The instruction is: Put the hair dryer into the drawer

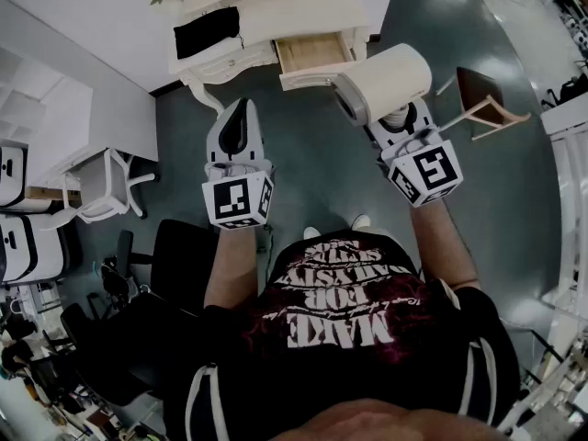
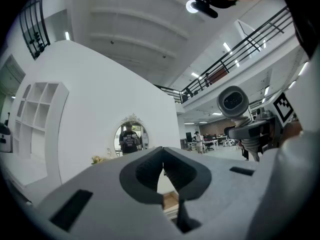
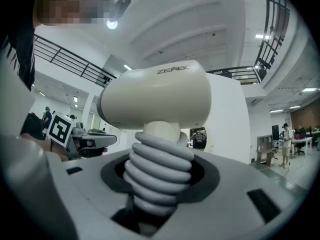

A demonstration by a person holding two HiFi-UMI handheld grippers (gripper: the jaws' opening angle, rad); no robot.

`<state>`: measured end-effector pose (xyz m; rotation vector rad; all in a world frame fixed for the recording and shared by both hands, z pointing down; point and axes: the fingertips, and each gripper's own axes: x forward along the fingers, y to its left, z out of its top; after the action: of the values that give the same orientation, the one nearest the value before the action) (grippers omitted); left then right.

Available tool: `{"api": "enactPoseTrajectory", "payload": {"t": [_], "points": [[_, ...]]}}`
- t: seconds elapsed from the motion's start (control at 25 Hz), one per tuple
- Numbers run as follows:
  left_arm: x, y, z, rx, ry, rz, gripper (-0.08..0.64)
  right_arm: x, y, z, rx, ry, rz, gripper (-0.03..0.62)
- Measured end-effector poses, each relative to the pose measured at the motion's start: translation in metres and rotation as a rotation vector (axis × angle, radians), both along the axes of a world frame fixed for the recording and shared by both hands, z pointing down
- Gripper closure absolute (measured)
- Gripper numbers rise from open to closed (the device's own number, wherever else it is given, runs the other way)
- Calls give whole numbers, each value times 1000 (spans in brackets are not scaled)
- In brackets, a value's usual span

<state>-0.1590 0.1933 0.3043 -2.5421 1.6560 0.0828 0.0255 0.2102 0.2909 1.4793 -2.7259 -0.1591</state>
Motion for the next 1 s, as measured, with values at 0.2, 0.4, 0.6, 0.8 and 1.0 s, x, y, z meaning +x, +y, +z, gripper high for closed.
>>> {"api": "enactPoseTrajectory", "payload": {"t": [0.2,0.4,0.6,0.8,1.0], "points": [[27,-8,-5,-4,-22,36,555,14,-4,1,-23,-14,7,394],[46,-8,-4,3,-28,21,555,34,-12,8,-47,-36,-20,393],[49,-12,-6,-3,-34,-37,555,56,-17,11,-63,-53,-51,393],[64,-13,-7,-9,-44,-61,555,78,-18,14,-73,-70,-78,393],[84,-16,-5,-37,-20,-64,555,102,-23,14,-70,-81,-94,394]]}}
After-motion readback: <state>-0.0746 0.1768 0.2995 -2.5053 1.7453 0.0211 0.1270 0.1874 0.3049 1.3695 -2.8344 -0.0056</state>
